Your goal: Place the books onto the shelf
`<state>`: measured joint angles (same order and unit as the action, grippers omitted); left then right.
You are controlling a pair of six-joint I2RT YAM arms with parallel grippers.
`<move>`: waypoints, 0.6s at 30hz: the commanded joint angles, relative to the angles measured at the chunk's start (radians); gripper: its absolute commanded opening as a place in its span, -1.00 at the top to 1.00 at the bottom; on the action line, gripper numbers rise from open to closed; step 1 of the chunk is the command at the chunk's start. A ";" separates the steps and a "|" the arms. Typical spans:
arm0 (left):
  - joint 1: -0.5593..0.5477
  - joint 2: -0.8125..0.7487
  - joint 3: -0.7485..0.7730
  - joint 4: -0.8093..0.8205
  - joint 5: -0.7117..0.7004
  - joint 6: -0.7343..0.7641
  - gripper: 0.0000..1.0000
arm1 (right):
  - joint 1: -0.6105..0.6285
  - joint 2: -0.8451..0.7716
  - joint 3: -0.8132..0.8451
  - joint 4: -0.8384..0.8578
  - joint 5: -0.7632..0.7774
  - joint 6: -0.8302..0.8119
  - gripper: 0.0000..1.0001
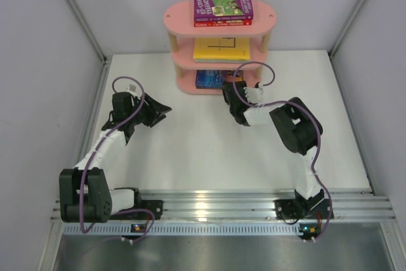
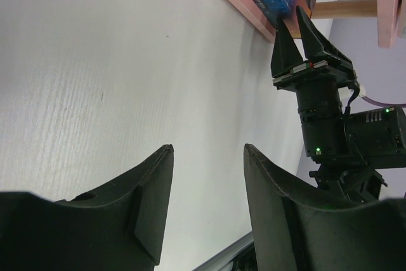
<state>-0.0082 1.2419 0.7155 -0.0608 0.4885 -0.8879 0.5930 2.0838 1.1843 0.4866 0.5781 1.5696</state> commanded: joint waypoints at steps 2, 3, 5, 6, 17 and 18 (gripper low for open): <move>0.002 -0.021 0.004 0.015 -0.008 0.021 -0.07 | -0.021 -0.085 0.014 0.049 0.031 -0.100 0.25; 0.002 -0.024 0.005 0.012 -0.013 0.021 -0.08 | -0.021 -0.088 0.012 0.049 0.028 -0.103 0.24; 0.002 -0.030 0.009 0.010 -0.014 0.018 -0.08 | -0.021 -0.106 -0.005 0.050 0.020 -0.100 0.22; 0.002 -0.035 0.010 0.010 -0.016 0.018 -0.08 | -0.021 -0.114 -0.011 0.047 0.020 -0.095 0.22; 0.001 -0.062 0.027 -0.030 -0.007 0.027 -0.12 | -0.028 -0.287 -0.195 -0.056 -0.086 -0.019 0.20; 0.002 -0.064 0.033 -0.040 -0.004 0.036 -0.14 | -0.032 -0.309 -0.243 -0.057 -0.122 -0.051 0.18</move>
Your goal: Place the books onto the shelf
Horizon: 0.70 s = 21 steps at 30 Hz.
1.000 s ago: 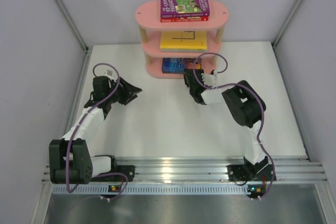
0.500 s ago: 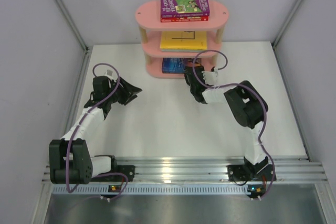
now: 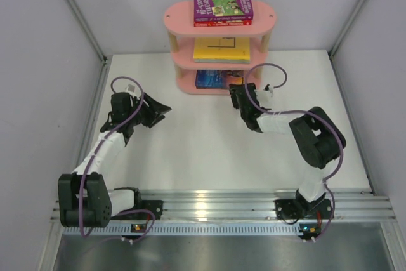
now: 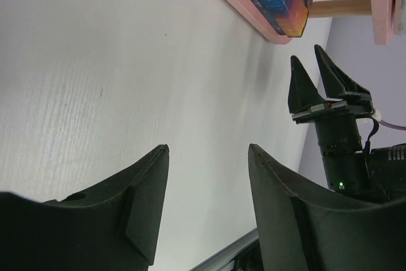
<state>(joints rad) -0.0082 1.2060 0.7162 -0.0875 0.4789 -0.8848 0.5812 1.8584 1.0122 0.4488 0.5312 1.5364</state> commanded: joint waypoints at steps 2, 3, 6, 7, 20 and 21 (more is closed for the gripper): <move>0.001 -0.029 0.046 -0.021 0.017 0.059 -0.23 | -0.027 -0.165 -0.121 -0.036 -0.103 -0.065 0.16; 0.002 -0.028 0.051 -0.026 0.027 0.070 -0.25 | -0.029 -0.195 -0.145 -0.073 -0.128 -0.125 0.15; 0.001 -0.022 0.077 -0.049 0.056 0.127 -0.64 | -0.044 -0.330 -0.234 -0.154 -0.178 -0.280 0.03; 0.001 -0.022 0.084 -0.052 0.066 0.142 -0.78 | -0.052 -0.397 -0.248 -0.191 -0.200 -0.327 -0.10; -0.242 -0.132 0.195 -0.127 0.125 0.343 -0.98 | -0.092 -0.843 -0.080 -0.821 -0.522 -0.849 -0.99; -0.265 -0.149 0.195 -0.121 0.130 0.349 -0.98 | -0.092 -0.863 -0.083 -0.834 -0.522 -0.855 -0.99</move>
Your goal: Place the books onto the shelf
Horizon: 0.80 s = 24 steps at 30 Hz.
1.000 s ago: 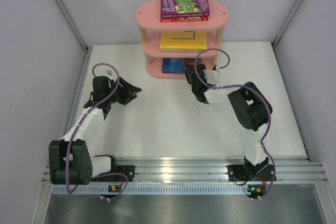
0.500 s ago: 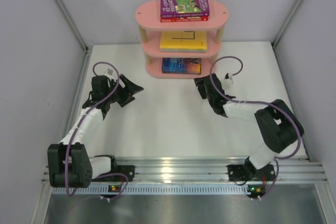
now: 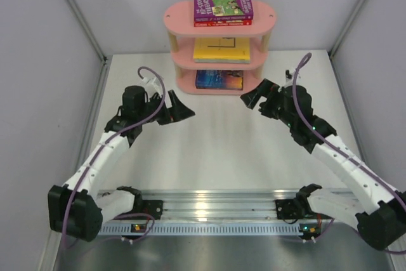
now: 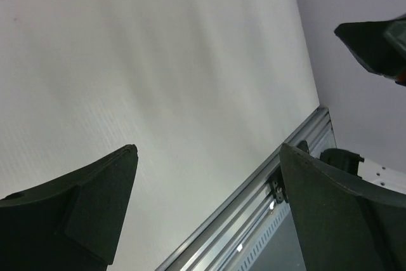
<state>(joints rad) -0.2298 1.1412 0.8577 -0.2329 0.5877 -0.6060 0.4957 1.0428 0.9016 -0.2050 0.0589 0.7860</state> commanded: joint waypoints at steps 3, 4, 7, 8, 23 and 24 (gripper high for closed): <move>-0.069 -0.165 0.041 0.035 0.012 0.089 -0.98 | -0.008 -0.142 0.002 -0.204 -0.054 -0.116 -1.00; -0.069 -0.182 0.038 0.046 0.014 0.088 -0.97 | -0.006 -0.194 -0.007 -0.205 -0.053 -0.116 -0.99; -0.071 -0.244 0.030 0.047 0.026 0.084 -0.97 | -0.006 -0.283 -0.021 -0.244 -0.028 -0.120 -0.99; -0.069 -0.271 0.023 0.044 0.030 0.084 -0.98 | -0.006 -0.300 -0.017 -0.266 -0.002 -0.129 -1.00; -0.071 -0.370 0.010 0.033 0.043 0.055 -0.98 | -0.006 -0.397 0.062 -0.361 0.062 -0.168 -0.99; -0.069 -0.373 0.010 0.032 0.038 0.057 -0.98 | -0.006 -0.395 0.062 -0.361 0.064 -0.169 -1.00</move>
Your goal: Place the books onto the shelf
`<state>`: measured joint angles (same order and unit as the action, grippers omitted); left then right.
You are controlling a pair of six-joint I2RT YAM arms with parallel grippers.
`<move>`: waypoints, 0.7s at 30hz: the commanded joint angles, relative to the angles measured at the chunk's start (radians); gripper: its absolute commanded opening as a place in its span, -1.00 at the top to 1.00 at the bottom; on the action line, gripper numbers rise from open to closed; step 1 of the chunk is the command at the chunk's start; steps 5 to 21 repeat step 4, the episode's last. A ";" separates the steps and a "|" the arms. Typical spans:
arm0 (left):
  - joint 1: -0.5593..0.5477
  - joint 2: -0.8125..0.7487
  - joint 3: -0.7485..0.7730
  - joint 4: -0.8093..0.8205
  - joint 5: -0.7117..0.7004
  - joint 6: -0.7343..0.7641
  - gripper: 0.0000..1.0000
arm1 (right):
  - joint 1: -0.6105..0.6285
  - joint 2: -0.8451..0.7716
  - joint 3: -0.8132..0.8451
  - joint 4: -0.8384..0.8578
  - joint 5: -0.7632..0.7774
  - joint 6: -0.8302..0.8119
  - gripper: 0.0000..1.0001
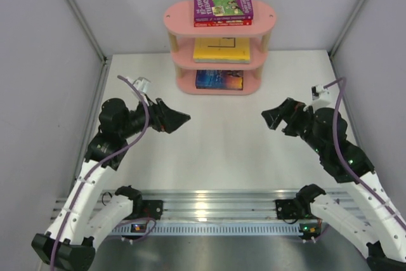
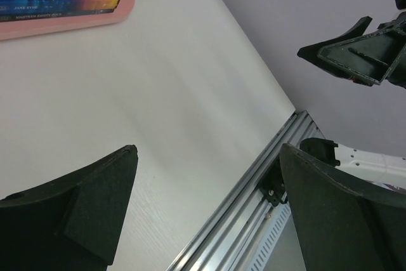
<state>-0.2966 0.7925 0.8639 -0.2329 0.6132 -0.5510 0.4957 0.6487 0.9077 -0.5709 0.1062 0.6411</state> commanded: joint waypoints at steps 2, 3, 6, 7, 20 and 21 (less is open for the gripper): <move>-0.004 -0.035 0.006 0.026 0.005 0.005 -0.98 | -0.006 -0.001 0.057 0.002 0.023 -0.029 -0.99; -0.003 -0.036 0.004 0.023 0.002 0.006 -0.98 | -0.006 0.000 0.059 -0.006 0.029 -0.031 -1.00; -0.004 -0.039 0.001 0.021 0.002 0.008 -0.98 | -0.006 0.000 0.062 -0.007 0.036 -0.028 -1.00; -0.004 -0.039 0.001 0.021 0.002 0.008 -0.98 | -0.006 0.000 0.062 -0.007 0.036 -0.028 -1.00; -0.004 -0.039 0.001 0.021 0.002 0.008 -0.98 | -0.006 0.000 0.062 -0.007 0.036 -0.028 -1.00; -0.004 -0.039 0.001 0.021 0.002 0.008 -0.98 | -0.006 0.000 0.062 -0.007 0.036 -0.028 -1.00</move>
